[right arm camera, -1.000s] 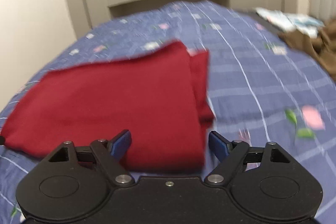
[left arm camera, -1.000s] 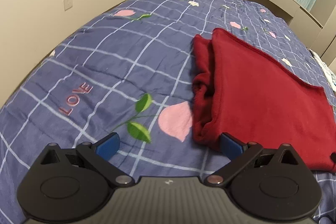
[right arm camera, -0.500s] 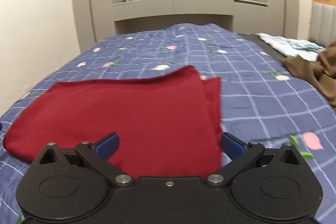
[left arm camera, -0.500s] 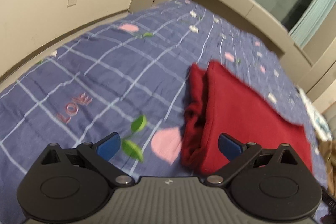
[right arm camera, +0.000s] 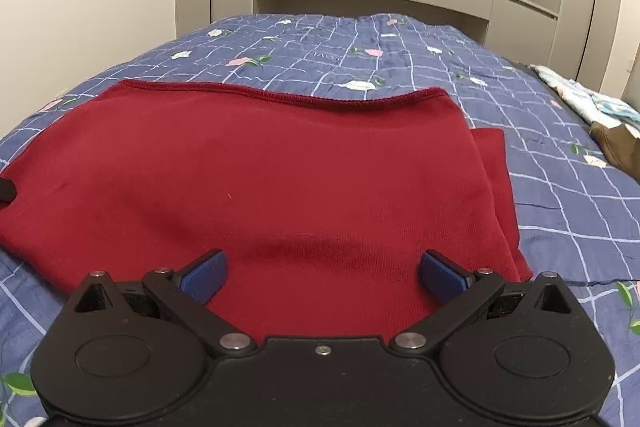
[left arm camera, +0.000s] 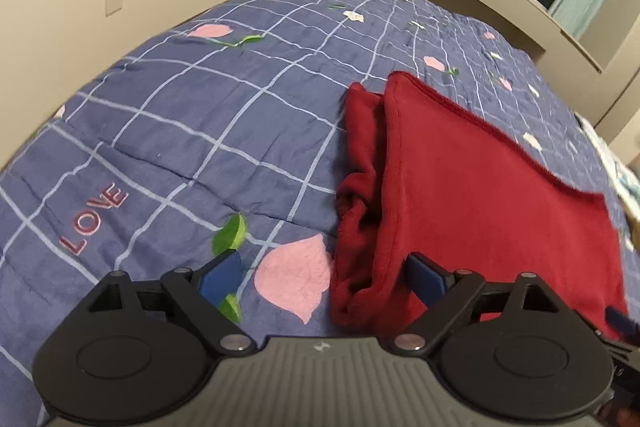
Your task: Fold small clothes
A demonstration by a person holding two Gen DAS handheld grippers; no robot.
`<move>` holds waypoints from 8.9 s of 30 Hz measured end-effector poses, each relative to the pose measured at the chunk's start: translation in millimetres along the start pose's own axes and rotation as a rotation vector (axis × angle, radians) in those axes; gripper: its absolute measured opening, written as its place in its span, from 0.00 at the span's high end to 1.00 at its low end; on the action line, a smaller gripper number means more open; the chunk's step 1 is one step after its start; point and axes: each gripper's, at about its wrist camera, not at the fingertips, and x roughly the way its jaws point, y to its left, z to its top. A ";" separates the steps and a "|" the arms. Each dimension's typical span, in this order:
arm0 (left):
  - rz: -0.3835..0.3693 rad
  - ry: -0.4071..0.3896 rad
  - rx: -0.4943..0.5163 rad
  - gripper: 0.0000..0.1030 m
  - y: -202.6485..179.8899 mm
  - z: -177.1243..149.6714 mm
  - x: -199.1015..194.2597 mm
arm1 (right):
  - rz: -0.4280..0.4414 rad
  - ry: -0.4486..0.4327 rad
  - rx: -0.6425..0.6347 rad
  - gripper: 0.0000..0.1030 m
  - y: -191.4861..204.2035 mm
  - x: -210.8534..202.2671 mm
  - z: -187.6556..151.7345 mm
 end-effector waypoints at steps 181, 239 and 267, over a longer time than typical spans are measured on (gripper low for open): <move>-0.328 0.163 0.533 0.79 -366.6 -33.1 3.5 | -0.083 -0.242 -0.466 0.00 -3.8 -76.9 -81.4; -0.213 0.260 0.160 0.01 -162.5 -35.3 23.2 | -0.273 -0.185 0.030 0.00 -78.0 -68.5 2.6; -0.143 0.031 0.229 0.01 -198.1 26.0 26.0 | -0.252 -0.290 0.061 0.00 -103.9 -44.4 23.2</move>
